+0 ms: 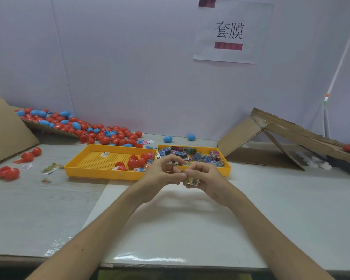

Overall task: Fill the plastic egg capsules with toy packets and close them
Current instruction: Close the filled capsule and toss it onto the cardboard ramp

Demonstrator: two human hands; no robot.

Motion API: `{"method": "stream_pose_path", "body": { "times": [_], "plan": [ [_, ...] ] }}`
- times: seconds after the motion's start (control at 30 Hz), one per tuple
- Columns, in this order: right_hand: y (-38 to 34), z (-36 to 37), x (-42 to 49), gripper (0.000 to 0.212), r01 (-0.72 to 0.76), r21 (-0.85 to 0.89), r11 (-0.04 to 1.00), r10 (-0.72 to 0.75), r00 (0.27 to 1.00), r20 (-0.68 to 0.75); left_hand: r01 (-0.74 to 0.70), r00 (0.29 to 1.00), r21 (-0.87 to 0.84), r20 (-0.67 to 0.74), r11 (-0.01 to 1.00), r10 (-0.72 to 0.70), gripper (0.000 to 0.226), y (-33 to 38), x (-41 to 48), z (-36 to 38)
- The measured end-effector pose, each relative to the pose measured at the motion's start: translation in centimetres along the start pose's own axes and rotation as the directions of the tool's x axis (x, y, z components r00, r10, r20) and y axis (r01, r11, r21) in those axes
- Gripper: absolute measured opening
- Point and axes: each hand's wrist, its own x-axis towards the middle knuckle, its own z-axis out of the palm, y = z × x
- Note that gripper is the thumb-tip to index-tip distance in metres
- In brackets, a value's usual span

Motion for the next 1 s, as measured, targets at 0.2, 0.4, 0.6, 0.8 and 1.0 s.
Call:
{"method": "stream_pose_path", "body": {
  "times": [0.2,0.4,0.6,0.8,1.0],
  "plan": [
    [0.25,0.0,0.17,0.012,0.021,0.0,1.0,-0.021,1.0,-0.018,0.095,0.995,-0.162,0.034,0.982,-0.09,0.027,-0.17,-0.07,-0.1],
    [0.56,0.53,-0.14,0.021,0.016,0.034,0.999,-0.018,0.997,0.069,0.071,0.997,-0.092,0.042,0.993,-0.067,0.029,-0.48,-0.04,0.14],
    [0.39,0.83,-0.33,0.027,0.01,-0.029,1.0,-0.007,0.996,0.087,0.154,0.985,-0.129,0.091,0.98,-0.143,0.032,-0.64,-0.04,0.15],
    [0.26,0.52,-0.21,0.031,-0.039,0.017,0.999,0.038,0.996,0.084,0.138,0.99,-0.151,0.045,0.979,-0.133,0.026,-0.68,0.11,0.2],
    [0.55,0.14,-0.12,0.034,-0.043,-0.033,0.999,0.045,0.997,0.059,0.11,0.994,-0.083,-0.003,0.991,-0.11,0.025,-0.89,0.21,0.08]
  ]
}}
